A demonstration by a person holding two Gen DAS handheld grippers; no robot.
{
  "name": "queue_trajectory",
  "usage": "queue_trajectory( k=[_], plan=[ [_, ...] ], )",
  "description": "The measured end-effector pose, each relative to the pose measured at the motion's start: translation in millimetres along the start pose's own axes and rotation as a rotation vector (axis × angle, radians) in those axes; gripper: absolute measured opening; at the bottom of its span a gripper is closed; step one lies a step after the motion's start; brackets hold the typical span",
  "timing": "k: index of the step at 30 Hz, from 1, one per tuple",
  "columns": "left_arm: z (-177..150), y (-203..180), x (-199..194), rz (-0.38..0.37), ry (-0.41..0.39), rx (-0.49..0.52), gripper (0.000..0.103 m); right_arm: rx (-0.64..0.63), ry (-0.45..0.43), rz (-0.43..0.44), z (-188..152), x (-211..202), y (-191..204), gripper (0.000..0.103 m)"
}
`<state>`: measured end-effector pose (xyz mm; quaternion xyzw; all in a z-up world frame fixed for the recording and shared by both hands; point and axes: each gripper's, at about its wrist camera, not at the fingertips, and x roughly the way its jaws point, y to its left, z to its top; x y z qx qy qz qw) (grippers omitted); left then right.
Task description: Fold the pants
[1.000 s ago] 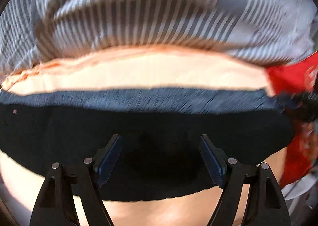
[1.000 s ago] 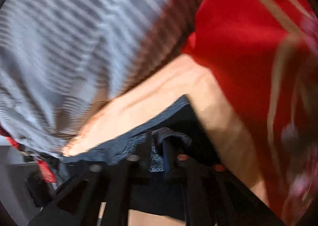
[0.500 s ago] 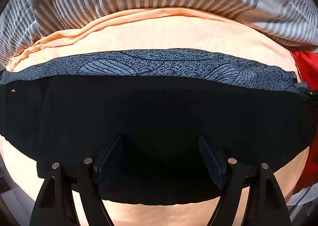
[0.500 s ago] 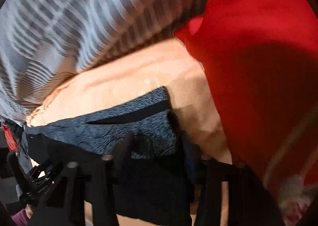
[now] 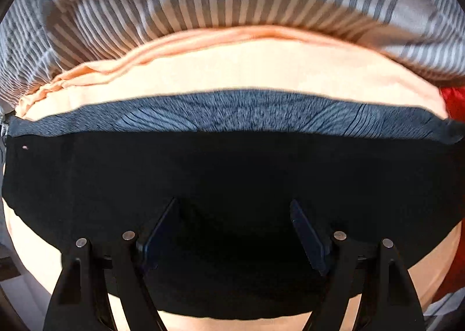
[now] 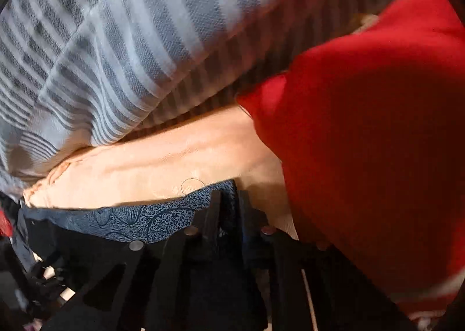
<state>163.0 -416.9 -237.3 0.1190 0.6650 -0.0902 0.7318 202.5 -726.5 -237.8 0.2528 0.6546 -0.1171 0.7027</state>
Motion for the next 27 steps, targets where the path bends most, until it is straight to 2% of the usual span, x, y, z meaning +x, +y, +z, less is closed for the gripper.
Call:
queue_trajectory(
  k=[2,4,5,7,9,10,11,12,14,15,17,22,27],
  plan=[
    [1.2,0.7,1.1,0.010,-0.011,-0.010,0.087,-0.054,-0.105,-0.067,-8.0,-28.9,4.8,0.020],
    [3.6,0.9,2.4,0.001,-0.009,-0.019,0.087,-0.119,-0.165,-0.039,-21.8,-47.9,12.4,0.020],
    [3.7,4.2,4.7,0.001,-0.009,-0.019,0.087,-0.160,-0.157,-0.007,-27.8,-49.6,22.3,0.020],
    [4.7,1.7,6.6,0.007,-0.013,-0.008,0.087,-0.229,-0.071,0.026,-36.6,-31.2,41.5,0.020],
    [4.1,-2.1,7.1,0.016,-0.011,0.003,0.087,-0.260,0.028,-0.009,-41.1,4.2,50.6,0.020],
    [5.6,-2.9,7.3,0.017,-0.006,0.005,0.087,-0.255,0.049,-0.035,-41.1,18.8,49.1,0.020],
    [8.4,-4.3,7.5,0.017,-0.003,0.009,0.087,-0.238,0.043,-0.032,-39.5,30.0,44.4,0.017],
    [13.1,-4.7,2.4,0.023,-0.009,0.025,0.087,-0.205,-0.008,-0.014,-38.1,28.9,39.4,0.017],
    [23.1,0.8,-12.0,0.046,-0.074,0.054,0.087,-0.129,-0.014,-0.024,-36.1,23.6,33.7,0.016],
    [27.0,5.8,-15.4,0.055,-0.098,0.060,0.087,-0.109,-0.018,-0.047,-36.4,16.6,34.4,0.019],
    [35.8,21.1,-13.9,0.064,-0.099,0.047,0.087,-0.168,-0.043,-0.055,-45.3,2.4,50.8,0.021],
    [46.9,78.6,-3.5,0.081,-0.080,-0.055,0.087,-0.238,-0.008,0.084,-80.6,-4.8,105.5,0.021],
    [56.5,146.7,16.3,0.168,-0.082,-0.058,0.087,-0.214,0.021,0.172,-99.4,22.8,167.9,0.021]
  ],
)
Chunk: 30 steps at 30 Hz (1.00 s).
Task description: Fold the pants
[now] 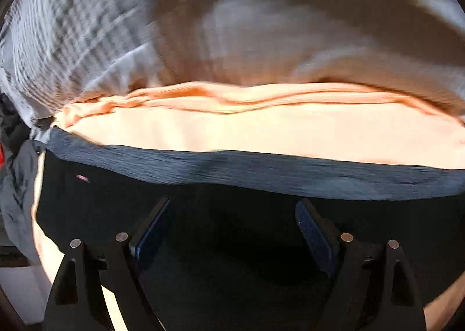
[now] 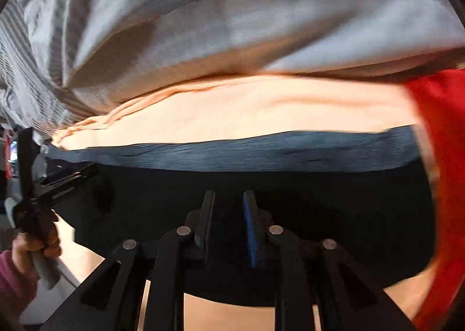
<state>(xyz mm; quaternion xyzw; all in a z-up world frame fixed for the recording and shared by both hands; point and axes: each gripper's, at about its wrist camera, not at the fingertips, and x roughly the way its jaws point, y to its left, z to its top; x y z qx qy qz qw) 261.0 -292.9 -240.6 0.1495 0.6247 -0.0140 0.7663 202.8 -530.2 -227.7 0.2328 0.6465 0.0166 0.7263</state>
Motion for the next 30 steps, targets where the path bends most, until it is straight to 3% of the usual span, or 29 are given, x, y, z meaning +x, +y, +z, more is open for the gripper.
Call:
queue_trajectory(
  k=[2,4,6,10,12,14,18,19,20,22,23,25,27,28,30],
  plan=[
    [4.6,31.8,21.6,0.045,0.009,-0.013,0.087,0.023,-0.002,-0.004,-1.5,21.2,15.5,0.021],
    [7.7,53.4,39.4,0.042,0.015,-0.043,0.087,0.019,-0.008,-0.057,1.4,39.3,14.3,0.021],
    [16.5,69.8,50.1,0.030,0.007,-0.071,0.087,0.008,-0.072,-0.074,0.9,36.3,15.8,0.021],
    [42.0,99.2,51.1,0.069,-0.019,-0.105,0.087,0.089,-0.064,-0.138,2.9,30.7,16.4,0.021],
    [45.1,119.7,41.3,0.047,-0.029,-0.111,0.087,0.108,-0.058,-0.186,-2.7,20.4,36.5,0.021],
    [38.7,140.5,27.1,0.053,-0.052,-0.072,0.087,0.073,-0.071,-0.146,-14.1,8.4,59.3,0.022],
    [9.5,189.0,28.8,0.089,-0.039,-0.048,0.087,-0.051,-0.050,-0.103,-53.4,3.9,114.5,0.046],
    [-1.0,201.1,40.3,0.120,-0.015,-0.048,0.087,-0.070,-0.025,-0.084,-63.7,13.4,126.0,0.046],
    [-5.3,211.2,52.3,0.115,-0.003,-0.057,0.101,-0.076,-0.001,-0.083,-68.6,25.8,134.6,0.046],
    [-10.6,225.4,57.8,0.076,-0.061,-0.085,0.103,-0.049,0.055,-0.109,-76.0,41.2,130.1,0.045],
    [-10.0,227.9,57.7,0.059,-0.050,-0.081,0.103,-0.016,0.055,-0.113,-78.4,45.3,126.5,0.045],
    [-9.4,225.6,52.1,0.067,-0.034,-0.059,0.103,0.045,0.023,-0.083,-78.0,35.7,124.7,0.046],
    [-18.6,220.7,29.3,0.063,-0.046,0.001,0.103,0.112,0.036,0.063,-86.6,25.2,127.0,0.046],
    [-22.0,220.2,21.6,0.042,-0.062,0.020,0.103,0.128,0.065,0.179,-96.7,25.9,136.1,0.046],
    [-31.4,215.4,10.2,0.010,-0.077,0.046,0.103,0.135,0.122,0.305,-114.4,30.8,153.1,0.047]
  ],
)
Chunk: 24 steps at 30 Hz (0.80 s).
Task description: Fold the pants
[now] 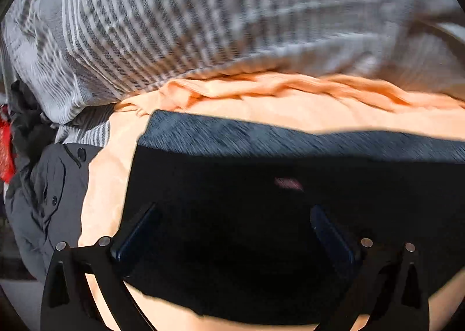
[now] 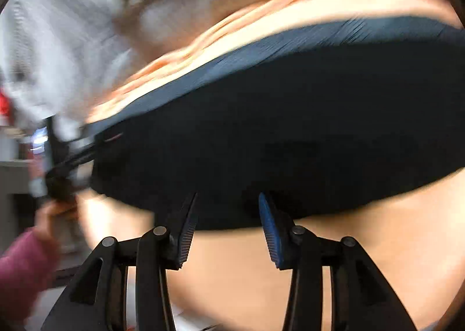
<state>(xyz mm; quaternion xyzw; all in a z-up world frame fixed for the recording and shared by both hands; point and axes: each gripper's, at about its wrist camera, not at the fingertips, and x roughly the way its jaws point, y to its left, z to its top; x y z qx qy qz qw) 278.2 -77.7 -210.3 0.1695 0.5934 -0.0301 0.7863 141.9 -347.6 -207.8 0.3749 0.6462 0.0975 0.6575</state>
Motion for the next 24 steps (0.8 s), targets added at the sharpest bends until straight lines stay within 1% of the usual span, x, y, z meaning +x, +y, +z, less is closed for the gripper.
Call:
queue_trajectory(
  k=[1,2,3,4,6,7,8,10,11,12,13,14,15,16,17,19,20,22,23,24],
  plan=[
    [-5.9,-1.7,-2.3,-0.006,0.001,0.005,0.103,0.008,0.025,0.051,-9.0,10.7,5.8,0.047],
    [-16.2,-7.0,-4.5,-0.009,0.011,0.005,0.103,0.016,0.044,0.083,-17.1,21.8,11.0,0.047],
    [-22.4,-7.9,-3.6,-0.010,0.023,0.000,0.103,0.021,0.058,0.097,-26.8,40.4,16.8,0.047],
    [-29.6,-8.3,-0.3,-0.009,0.043,-0.008,0.103,0.023,0.063,0.107,-31.3,48.8,20.3,0.047],
    [-32.2,-2.9,13.5,-0.013,0.063,-0.027,0.103,0.044,0.060,0.127,-35.3,72.7,24.9,0.047],
    [-34.4,-0.9,17.1,-0.023,0.057,-0.040,0.103,0.057,0.057,0.136,-36.7,70.2,21.5,0.047],
    [-35.7,0.8,18.6,-0.032,0.046,-0.049,0.103,0.071,0.051,0.145,-35.2,78.0,21.5,0.047],
    [-34.8,3.3,21.9,-0.035,0.036,-0.044,0.103,0.096,0.036,0.157,-33.9,79.4,17.4,0.047],
    [-34.3,3.5,23.0,-0.035,0.030,-0.034,0.103,0.111,0.031,0.169,-30.1,81.8,15.9,0.047],
    [-33.3,6.0,25.6,-0.039,0.029,-0.031,0.103,0.122,0.031,0.176,-27.2,71.3,12.0,0.046],
    [-32.3,9.8,29.3,-0.044,0.030,-0.032,0.103,0.134,0.033,0.182,-19.5,73.8,13.0,0.045],
    [-33.3,5.0,23.0,-0.053,0.037,-0.040,0.103,0.157,0.038,0.176,-13.2,74.1,12.4,0.035],
    [-32.1,8.3,25.3,-0.056,0.041,-0.043,0.103,0.169,0.044,0.163,-4.9,76.0,14.3,0.011],
    [-32.0,9.4,27.3,-0.057,0.044,-0.043,0.103,0.174,0.041,0.158,-1.2,71.6,17.9,0.008],
    [-31.5,9.4,27.4,-0.054,0.044,-0.039,0.103,0.138,0.017,0.171,1.0,60.7,25.4,0.007],
    [-32.4,10.1,29.1,-0.059,0.039,-0.032,0.103,0.061,0.012,0.131,-3.1,53.4,35.9,0.007],
    [-34.6,7.2,26.8,-0.064,0.036,-0.034,0.103,0.060,0.039,0.114,-9.6,55.0,32.9,0.007],
    [-35.8,8.4,28.0,-0.067,0.032,-0.039,0.103,0.112,0.088,0.096,-20.3,62.5,16.7,0.005],
    [-35.7,7.7,27.1,-0.057,0.036,-0.038,0.103,0.143,0.112,0.080,-26.0,66.5,8.0,0.003],
    [-35.2,6.8,25.9,-0.047,0.044,-0.035,0.103,0.154,0.138,0.052,-31.3,68.0,2.7,0.000]
  ],
)
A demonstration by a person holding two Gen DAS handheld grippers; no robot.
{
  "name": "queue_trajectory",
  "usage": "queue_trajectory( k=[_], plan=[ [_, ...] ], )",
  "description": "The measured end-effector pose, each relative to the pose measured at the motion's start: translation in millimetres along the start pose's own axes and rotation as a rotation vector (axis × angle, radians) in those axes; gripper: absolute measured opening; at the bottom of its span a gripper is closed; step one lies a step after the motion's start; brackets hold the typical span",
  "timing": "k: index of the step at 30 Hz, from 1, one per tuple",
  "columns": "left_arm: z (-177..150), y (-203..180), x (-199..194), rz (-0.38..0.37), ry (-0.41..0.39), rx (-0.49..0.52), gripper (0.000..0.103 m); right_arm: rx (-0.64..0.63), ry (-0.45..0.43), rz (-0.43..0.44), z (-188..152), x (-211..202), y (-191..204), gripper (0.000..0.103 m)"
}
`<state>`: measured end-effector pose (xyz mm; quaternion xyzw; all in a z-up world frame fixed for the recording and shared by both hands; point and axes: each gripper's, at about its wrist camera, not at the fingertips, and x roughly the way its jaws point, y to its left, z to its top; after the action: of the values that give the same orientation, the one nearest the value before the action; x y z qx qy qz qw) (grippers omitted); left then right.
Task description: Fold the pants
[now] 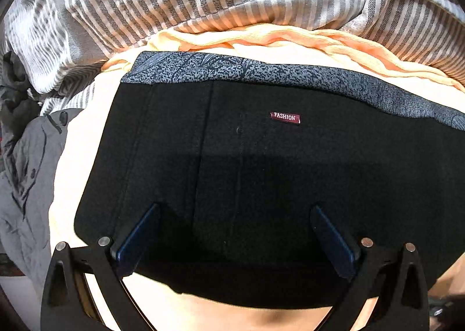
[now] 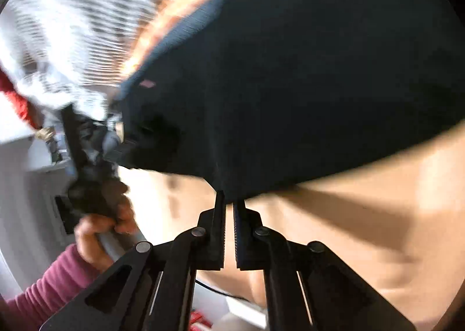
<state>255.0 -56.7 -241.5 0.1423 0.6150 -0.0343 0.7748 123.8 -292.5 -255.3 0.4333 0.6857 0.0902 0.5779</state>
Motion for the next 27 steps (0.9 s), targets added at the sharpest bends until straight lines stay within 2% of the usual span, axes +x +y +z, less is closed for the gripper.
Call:
queue_trajectory(
  k=[1,3,8,10,12,13,14,15,16,17,19,23,26,27],
  plan=[
    [-0.3,-3.5,-3.2,0.004,0.016,0.006,0.103,-0.008,0.015,-0.015,-4.6,-2.0,-2.9,0.000],
    [-4.1,-15.1,-13.3,-0.035,0.032,0.028,0.103,-0.062,0.009,-0.044,-11.3,-18.1,-1.8,0.004],
    [-18.4,-66.1,-45.9,-0.151,-0.002,0.094,0.103,-0.146,-0.147,-0.148,14.6,-82.1,4.4,0.006],
    [-21.7,-93.7,-49.3,-0.189,0.000,0.122,0.103,-0.176,-0.212,-0.191,33.4,-105.2,4.8,0.012],
    [-25.9,-116.8,-45.6,-0.181,0.014,0.143,0.103,-0.182,-0.254,-0.238,50.5,-116.6,-0.8,0.030],
    [-29.0,-124.8,-41.5,-0.175,0.027,0.151,0.103,-0.181,-0.265,-0.256,57.4,-111.8,-1.3,0.034],
    [-34.4,-132.3,-35.2,-0.168,0.044,0.164,0.103,-0.175,-0.263,-0.289,63.1,-111.3,-10.9,0.037],
    [-43.1,-138.5,-26.4,-0.151,0.068,0.180,0.103,-0.157,-0.251,-0.307,64.3,-106.9,-18.4,0.036],
    [-49.8,-140.5,-21.4,-0.143,0.080,0.182,0.103,-0.126,-0.245,-0.284,61.5,-105.9,-30.3,0.033],
    [-55.5,-138.9,-22.8,-0.144,0.054,0.162,0.103,-0.092,-0.271,-0.233,56.7,-111.0,-40.0,0.031],
    [-58.9,-137.2,-26.3,-0.142,0.046,0.154,0.103,-0.050,-0.273,-0.188,48.0,-114.8,-46.8,0.031],
    [-48.5,-132.8,-29.3,-0.119,0.108,0.125,0.103,-0.009,-0.222,-0.151,31.8,-120.9,-51.8,0.032],
    [-41.7,-136.9,-41.6,-0.091,0.110,0.139,0.103,0.005,-0.245,-0.150,21.6,-140.8,-61.7,0.034],
    [-41.2,-140.2,-45.9,-0.092,0.110,0.145,0.103,0.013,-0.253,-0.150,19.7,-136.4,-59.4,0.034]
  ],
)
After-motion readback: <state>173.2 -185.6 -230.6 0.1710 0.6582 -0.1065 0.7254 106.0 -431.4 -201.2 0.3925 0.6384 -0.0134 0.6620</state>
